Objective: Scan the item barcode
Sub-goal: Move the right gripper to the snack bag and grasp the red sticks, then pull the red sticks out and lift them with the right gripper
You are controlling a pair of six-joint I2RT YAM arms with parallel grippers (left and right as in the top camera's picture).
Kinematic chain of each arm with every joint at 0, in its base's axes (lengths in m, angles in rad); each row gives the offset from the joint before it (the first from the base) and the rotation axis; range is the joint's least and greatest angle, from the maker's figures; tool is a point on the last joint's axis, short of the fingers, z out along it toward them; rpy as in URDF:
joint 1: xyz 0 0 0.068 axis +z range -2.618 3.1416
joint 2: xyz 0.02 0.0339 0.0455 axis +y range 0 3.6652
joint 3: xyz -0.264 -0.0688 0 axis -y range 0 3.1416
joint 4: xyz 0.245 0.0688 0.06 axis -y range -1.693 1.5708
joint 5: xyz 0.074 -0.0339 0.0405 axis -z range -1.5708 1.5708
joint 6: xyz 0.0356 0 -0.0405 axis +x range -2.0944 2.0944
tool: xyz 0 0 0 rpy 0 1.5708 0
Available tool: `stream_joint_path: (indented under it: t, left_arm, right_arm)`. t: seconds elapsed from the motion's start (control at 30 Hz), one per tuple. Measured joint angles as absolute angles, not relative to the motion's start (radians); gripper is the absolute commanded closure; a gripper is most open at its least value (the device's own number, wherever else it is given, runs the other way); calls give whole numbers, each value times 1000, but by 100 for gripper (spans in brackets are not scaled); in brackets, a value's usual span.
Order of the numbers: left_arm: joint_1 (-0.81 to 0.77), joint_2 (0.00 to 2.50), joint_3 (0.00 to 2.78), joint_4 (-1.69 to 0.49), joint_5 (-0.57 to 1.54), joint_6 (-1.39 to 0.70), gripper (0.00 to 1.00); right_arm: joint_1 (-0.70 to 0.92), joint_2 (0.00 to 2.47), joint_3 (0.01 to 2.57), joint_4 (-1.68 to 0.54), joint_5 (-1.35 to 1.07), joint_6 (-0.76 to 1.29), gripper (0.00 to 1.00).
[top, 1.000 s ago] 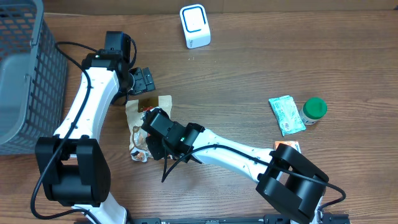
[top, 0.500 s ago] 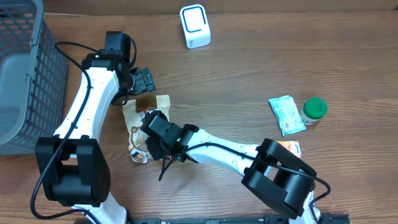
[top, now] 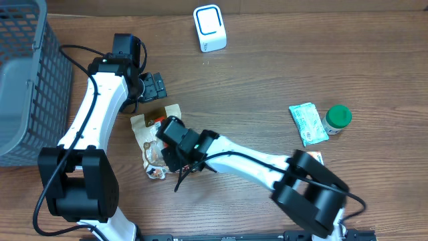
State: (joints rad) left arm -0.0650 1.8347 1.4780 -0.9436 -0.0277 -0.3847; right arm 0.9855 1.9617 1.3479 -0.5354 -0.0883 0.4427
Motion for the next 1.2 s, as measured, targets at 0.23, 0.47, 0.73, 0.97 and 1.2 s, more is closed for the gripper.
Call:
stream_joint_path:
  t: [0.23, 0.47, 0.73, 0.97, 1.2]
  left_arm:
    - [-65, 1835, 1478, -944, -28, -385, 0]
    - [-65, 1835, 1478, -944, -28, -385, 0]
    - [-65, 1835, 1478, -944, -27, -385, 0]
    - [-65, 1835, 1478, -944, -28, -385, 0]
    - [-65, 1835, 1478, -944, -28, -385, 0]
  right_arm:
    - [901, 1723, 1348, -741, -89, 365, 96]
    - [851, 1624, 1348, -864, -183, 402, 96]
    - [822, 1458, 1348, -912, -326, 406, 96]
    - [822, 1368, 1348, -1009, -414, 299, 96]
    - [822, 1368, 1348, -1074, -477, 179, 96]
